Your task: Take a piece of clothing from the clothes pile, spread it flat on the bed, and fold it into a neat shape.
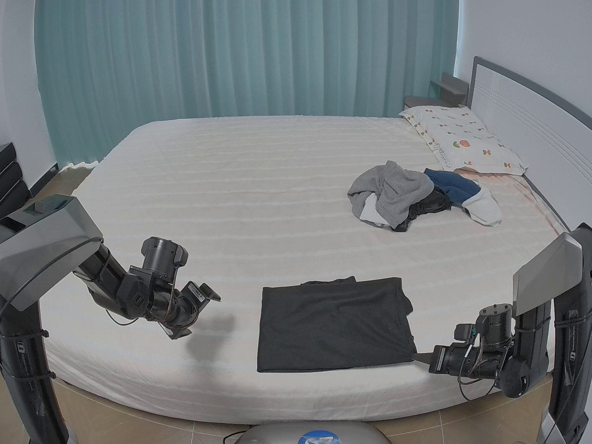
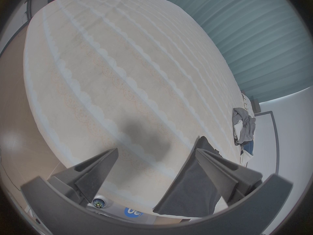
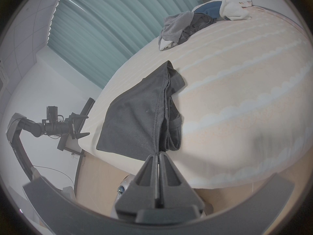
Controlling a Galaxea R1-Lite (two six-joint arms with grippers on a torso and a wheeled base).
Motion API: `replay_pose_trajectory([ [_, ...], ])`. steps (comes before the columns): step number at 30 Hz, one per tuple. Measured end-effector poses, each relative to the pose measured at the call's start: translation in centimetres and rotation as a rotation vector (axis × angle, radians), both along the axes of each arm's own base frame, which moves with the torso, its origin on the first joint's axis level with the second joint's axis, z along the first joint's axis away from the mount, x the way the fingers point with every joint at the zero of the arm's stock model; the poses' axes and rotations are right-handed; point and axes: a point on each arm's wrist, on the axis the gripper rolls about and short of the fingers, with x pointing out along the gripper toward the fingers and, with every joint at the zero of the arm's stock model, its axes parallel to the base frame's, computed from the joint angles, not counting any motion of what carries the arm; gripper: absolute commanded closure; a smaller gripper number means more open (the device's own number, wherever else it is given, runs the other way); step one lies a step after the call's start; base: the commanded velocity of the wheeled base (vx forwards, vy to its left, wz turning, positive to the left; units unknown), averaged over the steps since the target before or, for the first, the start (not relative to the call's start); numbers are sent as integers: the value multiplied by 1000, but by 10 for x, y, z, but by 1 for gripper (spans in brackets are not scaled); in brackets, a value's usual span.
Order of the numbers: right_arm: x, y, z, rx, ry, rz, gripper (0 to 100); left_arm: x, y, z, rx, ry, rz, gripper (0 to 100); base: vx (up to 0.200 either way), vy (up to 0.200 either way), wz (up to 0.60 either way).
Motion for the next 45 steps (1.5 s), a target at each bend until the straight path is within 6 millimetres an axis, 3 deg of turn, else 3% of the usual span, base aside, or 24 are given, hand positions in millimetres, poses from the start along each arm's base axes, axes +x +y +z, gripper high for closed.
replay_pose_trajectory([
  [7,-1,-4,-1,-21,-7,8,100,0,0,0,0,0,0,0,0,0,0],
  [8,-1,-4,-1,-24,-8,10,0,0,0,0,0,0,0,0,0,0,0],
  [19,8,-5,4,-12,-54,4,0,1,0,0,-1,-2,1,0,0,0,0],
  [29,62,1,18,85,-205,-61,0,3,0,1,-5,-6,8,0,0,0,0],
  [37,113,5,17,167,-189,-130,0,4,0,1,-2,-9,19,0,0,0,0],
  [45,139,2,13,217,-196,-181,0,7,-1,0,7,-15,47,0,75,0,0],
])
